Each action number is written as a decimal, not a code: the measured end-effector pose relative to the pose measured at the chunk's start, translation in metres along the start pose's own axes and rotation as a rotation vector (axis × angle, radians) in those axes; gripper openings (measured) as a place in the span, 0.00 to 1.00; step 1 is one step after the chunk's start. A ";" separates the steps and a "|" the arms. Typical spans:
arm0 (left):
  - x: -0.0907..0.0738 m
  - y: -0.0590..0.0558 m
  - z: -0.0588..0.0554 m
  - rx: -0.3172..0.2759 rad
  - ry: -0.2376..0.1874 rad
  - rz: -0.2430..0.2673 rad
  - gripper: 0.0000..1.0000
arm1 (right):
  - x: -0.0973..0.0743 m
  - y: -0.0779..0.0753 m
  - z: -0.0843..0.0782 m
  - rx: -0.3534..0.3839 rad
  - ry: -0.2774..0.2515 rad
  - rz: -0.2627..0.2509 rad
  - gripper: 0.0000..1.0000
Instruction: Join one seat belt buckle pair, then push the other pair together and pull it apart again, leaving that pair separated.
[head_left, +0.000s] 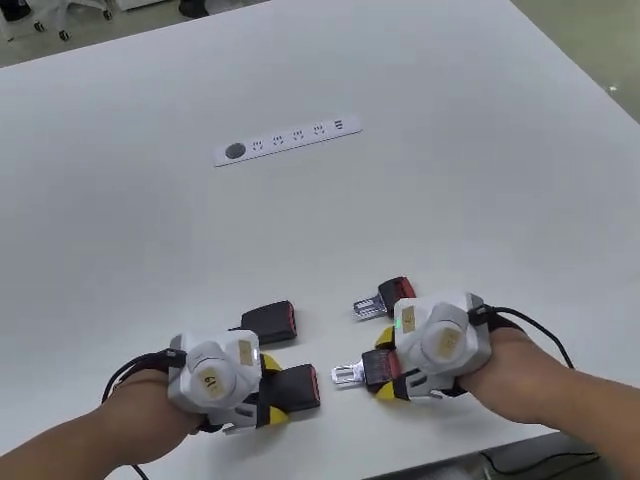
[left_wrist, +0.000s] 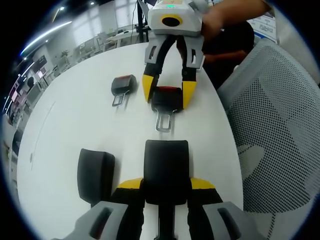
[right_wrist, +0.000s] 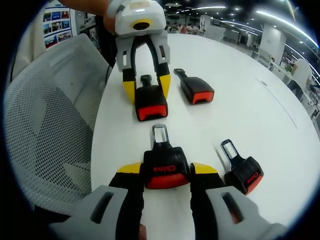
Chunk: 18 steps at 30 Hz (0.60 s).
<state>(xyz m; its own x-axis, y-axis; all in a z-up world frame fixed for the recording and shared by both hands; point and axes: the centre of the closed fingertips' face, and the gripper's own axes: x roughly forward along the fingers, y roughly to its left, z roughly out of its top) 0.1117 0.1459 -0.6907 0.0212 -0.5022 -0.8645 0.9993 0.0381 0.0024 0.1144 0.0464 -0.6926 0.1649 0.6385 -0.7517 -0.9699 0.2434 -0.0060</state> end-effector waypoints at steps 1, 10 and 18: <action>0.000 0.000 0.000 0.000 -0.001 0.000 0.33 | 0.001 0.001 0.001 0.000 -0.001 0.001 0.35; 0.000 -0.001 0.000 -0.001 0.003 0.001 0.33 | 0.009 0.005 0.010 -0.010 0.011 0.005 0.35; 0.000 -0.001 0.000 -0.006 0.009 0.006 0.33 | 0.008 0.007 0.012 -0.041 0.050 0.013 0.35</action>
<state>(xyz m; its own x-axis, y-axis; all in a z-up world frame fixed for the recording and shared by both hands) 0.1107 0.1464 -0.6907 0.0265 -0.4944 -0.8688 0.9989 0.0463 0.0041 0.1112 0.0618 -0.6907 0.1440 0.6041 -0.7838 -0.9786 0.2047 -0.0221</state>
